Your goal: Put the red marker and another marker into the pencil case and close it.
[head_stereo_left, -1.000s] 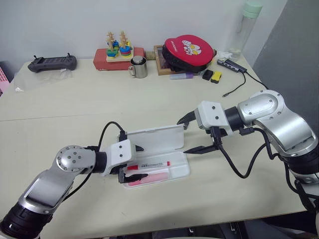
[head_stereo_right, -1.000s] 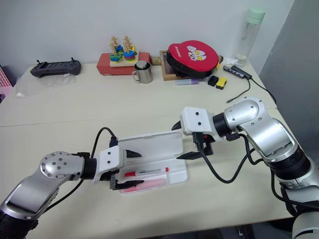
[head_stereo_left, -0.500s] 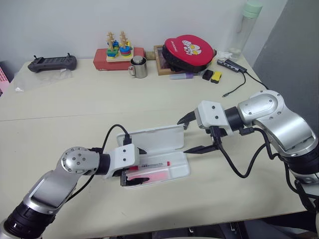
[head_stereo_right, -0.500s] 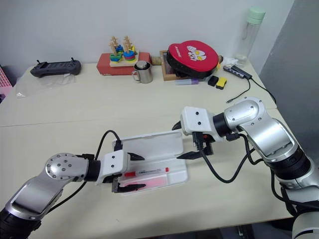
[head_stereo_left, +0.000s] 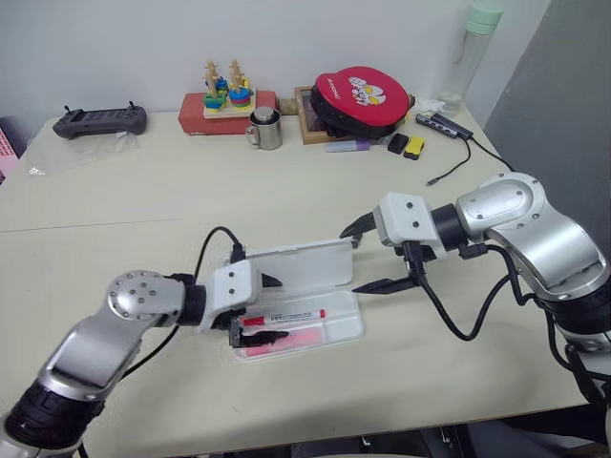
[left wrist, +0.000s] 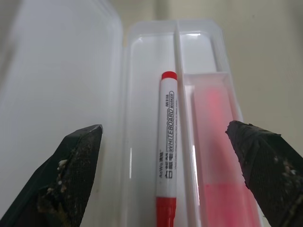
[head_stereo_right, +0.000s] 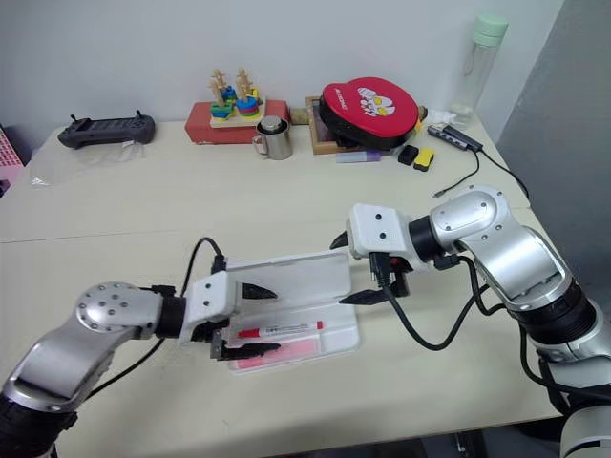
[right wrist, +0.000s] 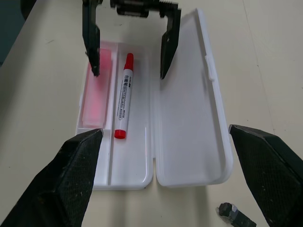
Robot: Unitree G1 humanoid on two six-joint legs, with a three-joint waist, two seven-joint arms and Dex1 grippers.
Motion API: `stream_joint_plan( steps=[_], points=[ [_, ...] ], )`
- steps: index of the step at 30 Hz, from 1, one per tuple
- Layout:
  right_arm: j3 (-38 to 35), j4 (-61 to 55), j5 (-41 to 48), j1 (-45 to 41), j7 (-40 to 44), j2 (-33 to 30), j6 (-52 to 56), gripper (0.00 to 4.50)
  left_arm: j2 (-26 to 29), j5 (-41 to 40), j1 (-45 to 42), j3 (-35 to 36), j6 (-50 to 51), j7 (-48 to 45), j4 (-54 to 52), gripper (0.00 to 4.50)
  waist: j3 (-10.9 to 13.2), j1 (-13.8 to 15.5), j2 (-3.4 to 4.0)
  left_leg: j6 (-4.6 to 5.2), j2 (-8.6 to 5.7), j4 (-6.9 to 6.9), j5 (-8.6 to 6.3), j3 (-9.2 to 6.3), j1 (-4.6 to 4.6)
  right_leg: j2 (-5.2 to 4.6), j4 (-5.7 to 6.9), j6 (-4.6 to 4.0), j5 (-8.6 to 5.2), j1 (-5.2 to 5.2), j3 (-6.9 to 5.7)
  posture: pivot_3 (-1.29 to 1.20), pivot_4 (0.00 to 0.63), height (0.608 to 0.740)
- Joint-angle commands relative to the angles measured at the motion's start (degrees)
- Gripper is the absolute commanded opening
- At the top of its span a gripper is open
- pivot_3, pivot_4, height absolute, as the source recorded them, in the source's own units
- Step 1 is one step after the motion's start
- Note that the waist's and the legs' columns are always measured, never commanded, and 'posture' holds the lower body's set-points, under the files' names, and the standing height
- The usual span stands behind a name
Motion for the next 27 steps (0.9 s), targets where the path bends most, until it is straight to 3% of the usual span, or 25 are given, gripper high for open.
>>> stream_joint_plan(
  steps=[1,8,15,20,27],
  points=[
    [-2.1,-1.0,-0.3,-0.2,-0.3,-0.7,-0.5,4.5,1.6,-3.8,-1.5,4.8,1.9,-0.7,-2.3,4.49,0.0,0.0,0.0,0.0,0.0,0.0,0.0,0.01,0.01,0.0,0.0,0.0,0.0,0.0,0.01,0.0,0.15,0.74],
    [-2.3,0.1,-0.7,-0.4,-0.3,-0.9,-0.9,4.5,3.8,-12.9,-5.6,11.0,9.8,-0.5,-5.2,4.49,0.0,0.0,0.0,0.0,0.0,0.0,0.0,0.0,0.0,0.0,-0.01,0.0,0.0,0.0,0.0,0.0,0.15,0.74],
    [-2.5,4.4,-2.5,-2.2,-0.3,-1.0,-2.1,4.5,8.6,-17.0,-11.5,16.5,15.4,1.0,-3.8,4.49,0.0,-0.1,-0.03,0.0,0.0,0.0,0.0,0.01,0.01,0.01,0.0,0.0,0.0,0.0,0.01,0.0,0.15,0.74],
    [-2.6,14.0,-5.8,-5.8,-1.5,0.3,-4.9,4.5,15.7,-14.1,-9.4,22.5,16.6,0.0,0.8,4.49,0.1,-0.3,-0.11,0.0,0.05,-0.01,0.0,0.0,0.01,0.09,0.0,0.0,0.0,-0.03,0.01,0.0,0.15,0.74],
    [-1.9,24.5,-10.7,-8.7,-5.3,4.1,-6.3,4.5,16.6,-12.3,-5.0,25.0,17.2,2.8,1.0,4.49,0.2,-0.5,-0.07,0.0,0.06,-0.04,0.0,0.03,-0.03,0.09,0.0,-0.01,0.0,-0.09,0.03,0.0,0.15,0.74]
  ],
)
